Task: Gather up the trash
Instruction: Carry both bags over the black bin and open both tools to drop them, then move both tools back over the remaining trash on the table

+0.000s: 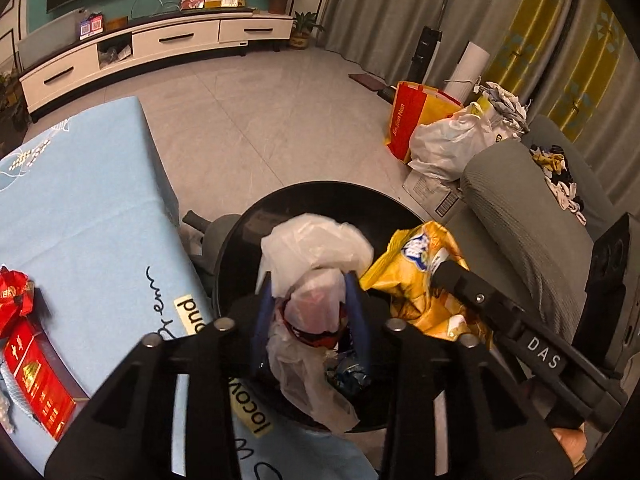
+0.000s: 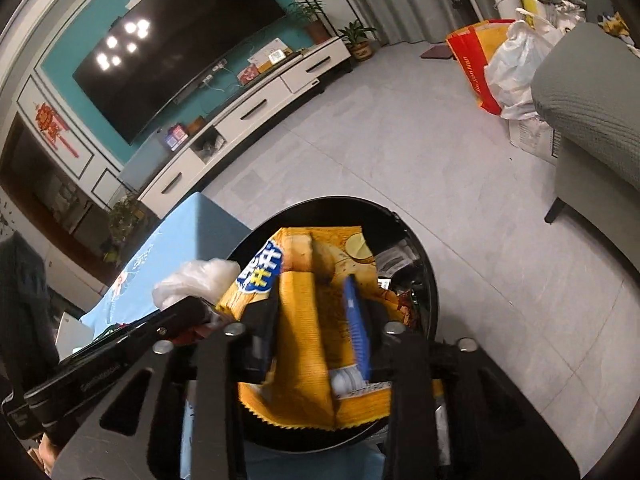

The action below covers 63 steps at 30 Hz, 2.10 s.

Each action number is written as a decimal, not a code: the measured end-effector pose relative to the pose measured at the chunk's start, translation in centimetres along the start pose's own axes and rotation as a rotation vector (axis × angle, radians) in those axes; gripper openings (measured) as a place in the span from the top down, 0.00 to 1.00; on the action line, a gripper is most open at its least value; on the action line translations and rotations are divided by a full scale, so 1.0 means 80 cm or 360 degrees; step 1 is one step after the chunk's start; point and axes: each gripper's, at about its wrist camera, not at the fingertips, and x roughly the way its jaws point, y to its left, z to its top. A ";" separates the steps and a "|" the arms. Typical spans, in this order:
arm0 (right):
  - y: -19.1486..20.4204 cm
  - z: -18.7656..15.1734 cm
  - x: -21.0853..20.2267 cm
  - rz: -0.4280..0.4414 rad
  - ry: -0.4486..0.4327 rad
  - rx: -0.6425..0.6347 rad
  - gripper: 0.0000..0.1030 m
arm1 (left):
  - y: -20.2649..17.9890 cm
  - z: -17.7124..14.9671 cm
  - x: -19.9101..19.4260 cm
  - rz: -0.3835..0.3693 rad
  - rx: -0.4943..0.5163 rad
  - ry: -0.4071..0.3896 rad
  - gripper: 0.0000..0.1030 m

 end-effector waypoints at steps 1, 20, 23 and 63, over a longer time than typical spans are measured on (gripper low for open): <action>-0.005 0.001 0.001 -0.0006 0.0001 0.0022 0.50 | 0.000 -0.001 -0.001 -0.0007 -0.0003 -0.0001 0.50; 0.012 -0.045 -0.055 0.0050 0.0120 0.0026 0.43 | 0.042 -0.085 -0.119 0.0013 -0.0176 -0.0040 0.09; 0.033 -0.058 -0.065 0.0077 0.0156 -0.0028 0.42 | 0.062 -0.116 -0.155 0.0056 -0.0241 -0.0043 0.06; 0.328 -0.218 -0.053 0.0379 0.0531 -0.0900 0.34 | 0.310 -0.338 -0.342 0.0382 -0.0960 -0.0377 0.03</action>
